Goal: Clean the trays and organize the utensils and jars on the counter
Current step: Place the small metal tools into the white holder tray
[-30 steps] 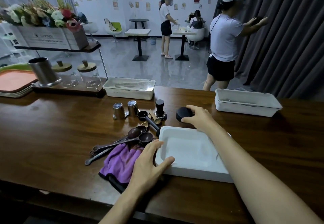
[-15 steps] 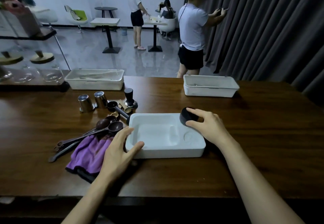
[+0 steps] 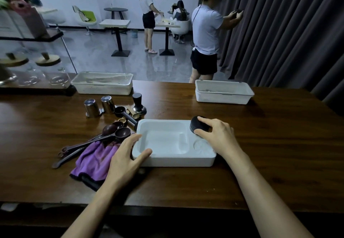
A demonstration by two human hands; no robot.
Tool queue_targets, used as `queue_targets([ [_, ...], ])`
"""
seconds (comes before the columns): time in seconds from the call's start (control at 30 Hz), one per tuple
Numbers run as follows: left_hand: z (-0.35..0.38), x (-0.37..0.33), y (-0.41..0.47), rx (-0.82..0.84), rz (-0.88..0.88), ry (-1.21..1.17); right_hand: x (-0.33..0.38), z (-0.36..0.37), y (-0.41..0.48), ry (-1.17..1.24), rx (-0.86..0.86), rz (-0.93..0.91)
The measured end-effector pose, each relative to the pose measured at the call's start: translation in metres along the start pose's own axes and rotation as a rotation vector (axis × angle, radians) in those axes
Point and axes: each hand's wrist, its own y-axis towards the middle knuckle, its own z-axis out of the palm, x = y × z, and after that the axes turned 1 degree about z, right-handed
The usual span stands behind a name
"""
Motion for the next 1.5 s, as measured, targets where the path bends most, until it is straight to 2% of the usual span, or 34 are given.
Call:
queue_targets([
  [0.43, -0.003, -0.004, -0.001, 0.038, 0.011, 0.006, 0.003, 0.012, -0.003, 0.025, -0.085, -0.025],
  [0.67, -0.002, 0.004, 0.001, 0.049, 0.03, 0.011, 0.012, 0.023, -0.003, -0.005, -0.122, 0.053],
  [0.9, -0.002, 0.009, 0.005, 0.056, 0.046, 0.008, 0.001, 0.008, 0.0, 0.12, -0.019, -0.018],
  [1.33, -0.002, 0.005, 0.006, 0.066, 0.044, 0.018, 0.014, 0.027, 0.0, 0.107, -0.187, 0.035],
  [1.5, -0.005, 0.005, 0.007, 0.106, 0.06, 0.023, 0.019, 0.018, -0.004, 0.083, -0.115, 0.087],
])
